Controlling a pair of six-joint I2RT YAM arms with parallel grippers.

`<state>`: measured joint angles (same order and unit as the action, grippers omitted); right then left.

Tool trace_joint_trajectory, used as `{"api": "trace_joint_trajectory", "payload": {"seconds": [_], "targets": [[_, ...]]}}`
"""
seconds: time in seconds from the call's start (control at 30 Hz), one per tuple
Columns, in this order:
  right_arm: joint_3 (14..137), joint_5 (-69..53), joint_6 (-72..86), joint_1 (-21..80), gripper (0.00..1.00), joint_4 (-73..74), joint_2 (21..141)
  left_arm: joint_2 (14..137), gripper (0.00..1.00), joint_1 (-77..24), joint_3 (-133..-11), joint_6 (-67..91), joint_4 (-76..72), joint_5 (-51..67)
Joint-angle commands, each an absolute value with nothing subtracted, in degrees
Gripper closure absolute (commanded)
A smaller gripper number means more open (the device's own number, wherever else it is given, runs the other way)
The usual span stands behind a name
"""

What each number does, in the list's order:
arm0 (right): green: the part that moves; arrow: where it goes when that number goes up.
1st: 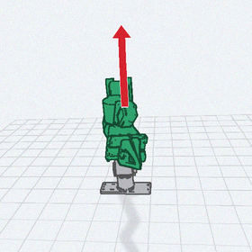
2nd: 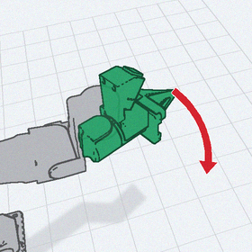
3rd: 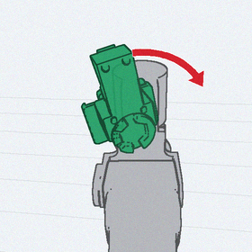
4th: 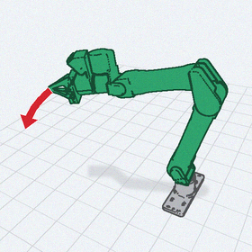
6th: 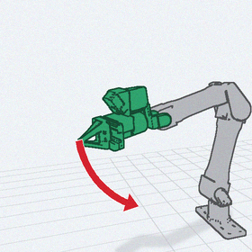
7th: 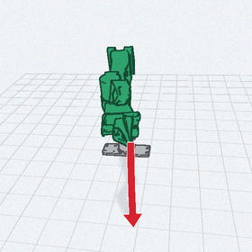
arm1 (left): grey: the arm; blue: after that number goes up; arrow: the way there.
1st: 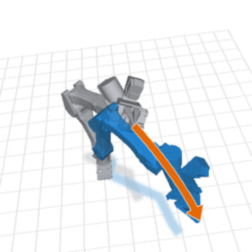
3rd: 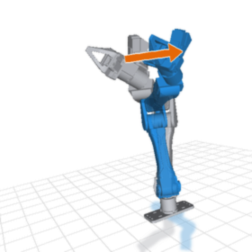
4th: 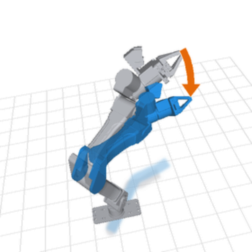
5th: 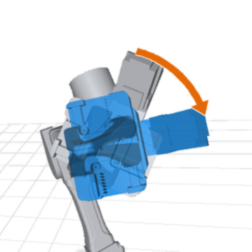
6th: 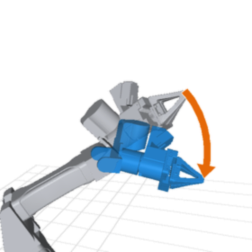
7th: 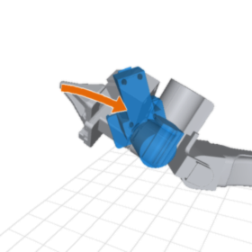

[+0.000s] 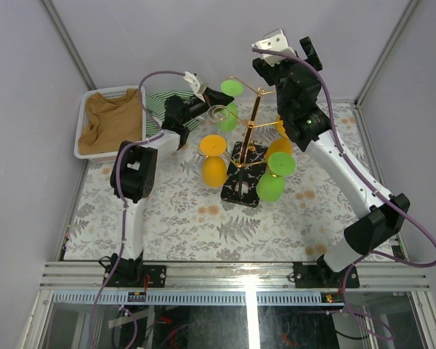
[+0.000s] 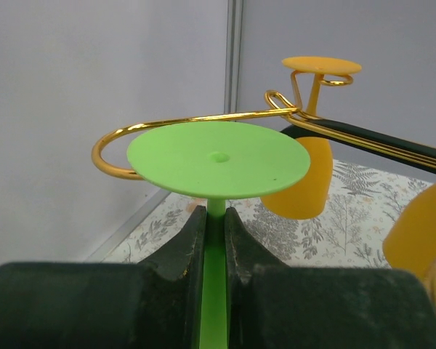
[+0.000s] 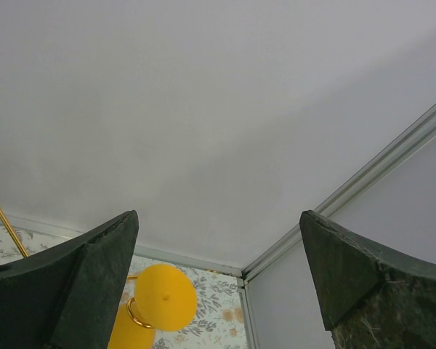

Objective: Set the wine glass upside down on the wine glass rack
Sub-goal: Turn the wine glass upside down at the wine rack.

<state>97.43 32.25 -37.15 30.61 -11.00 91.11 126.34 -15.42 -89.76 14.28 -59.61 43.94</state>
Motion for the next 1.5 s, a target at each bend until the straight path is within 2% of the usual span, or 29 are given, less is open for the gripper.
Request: {"api": "trace_joint_trajectory", "payload": {"seconds": [0.0,0.43,0.9,1.13,1.47], "targets": [[98.4,31.4,-40.2,29.7,0.01,-12.0,90.0,129.0,1.0,-16.2,-93.7,13.5,-65.7,41.5],[100.2,30.1,-40.3,28.6,0.01,-11.2,92.5,135.5,1.0,-16.8,-102.0,13.5,-64.9,37.8],[102.1,29.0,-39.3,27.6,0.01,-9.6,95.0,136.0,1.0,-16.4,-101.5,9.5,-64.4,30.4],[102.7,28.3,-39.0,27.0,0.01,-9.5,95.0,134.4,1.0,-15.6,-99.0,8.5,-65.6,26.9],[102.9,27.5,-37.4,26.5,0.01,-8.8,96.5,126.8,1.0,-15.2,-86.7,6.3,-68.1,26.1]]}}
